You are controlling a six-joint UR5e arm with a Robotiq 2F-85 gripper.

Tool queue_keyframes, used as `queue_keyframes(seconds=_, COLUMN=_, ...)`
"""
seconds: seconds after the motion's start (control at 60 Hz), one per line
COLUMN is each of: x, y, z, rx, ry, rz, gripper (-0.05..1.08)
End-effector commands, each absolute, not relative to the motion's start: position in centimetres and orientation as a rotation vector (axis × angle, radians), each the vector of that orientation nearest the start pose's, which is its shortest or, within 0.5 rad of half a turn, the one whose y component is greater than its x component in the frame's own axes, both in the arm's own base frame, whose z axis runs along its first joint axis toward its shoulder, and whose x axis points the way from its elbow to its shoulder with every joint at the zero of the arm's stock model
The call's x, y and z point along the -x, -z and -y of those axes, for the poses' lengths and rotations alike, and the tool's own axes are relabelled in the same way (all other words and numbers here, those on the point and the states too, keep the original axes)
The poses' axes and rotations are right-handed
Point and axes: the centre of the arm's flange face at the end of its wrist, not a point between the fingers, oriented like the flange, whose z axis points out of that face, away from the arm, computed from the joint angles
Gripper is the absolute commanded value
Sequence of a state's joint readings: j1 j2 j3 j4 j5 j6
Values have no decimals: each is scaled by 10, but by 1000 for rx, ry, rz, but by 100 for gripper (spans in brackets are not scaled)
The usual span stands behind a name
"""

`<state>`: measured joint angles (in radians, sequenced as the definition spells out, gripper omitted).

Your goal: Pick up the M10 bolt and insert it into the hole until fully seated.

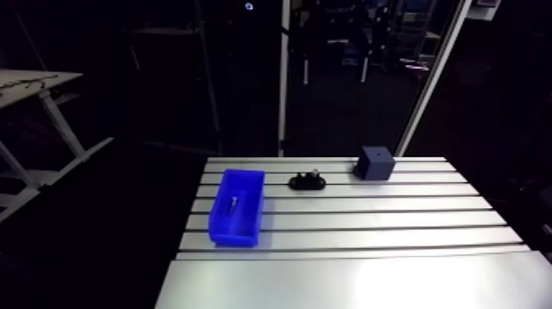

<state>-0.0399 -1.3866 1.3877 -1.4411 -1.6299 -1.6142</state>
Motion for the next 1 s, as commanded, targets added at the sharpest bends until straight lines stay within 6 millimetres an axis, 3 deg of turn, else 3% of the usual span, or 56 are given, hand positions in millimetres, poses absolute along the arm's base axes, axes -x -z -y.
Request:
queue_keyframes(seconds=0.017, x=549, y=-495, z=86, rx=138, ry=-72, rz=-3028, gripper=1)
queue_keyframes(seconds=0.633, x=552, y=-487, z=83, rx=126, ry=-75, rz=-3051, gripper=1)
queue_keyframes(seconds=0.833, x=559, y=-468, z=80, rx=129, ry=-87, rz=-3097, gripper=1)
queue_keyframes(seconds=1.0, x=567, y=-427, z=64, rx=91, ry=-90, rz=-3123, gripper=1)
